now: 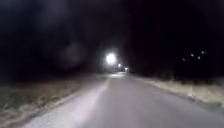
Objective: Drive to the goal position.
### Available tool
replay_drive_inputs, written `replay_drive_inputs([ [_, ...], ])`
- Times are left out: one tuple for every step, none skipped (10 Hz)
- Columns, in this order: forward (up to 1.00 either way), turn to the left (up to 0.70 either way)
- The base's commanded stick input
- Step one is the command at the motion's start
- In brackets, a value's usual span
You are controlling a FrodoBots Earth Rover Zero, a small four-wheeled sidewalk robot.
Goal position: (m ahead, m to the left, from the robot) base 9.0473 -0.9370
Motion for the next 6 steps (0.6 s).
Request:
replay_drive_inputs([
  [1.0,0.0],
  [1.0,0.0],
  [1.0,0.0],
  [1.0,0.0],
  [1.0,0.0],
  [1.0,0.0],
])
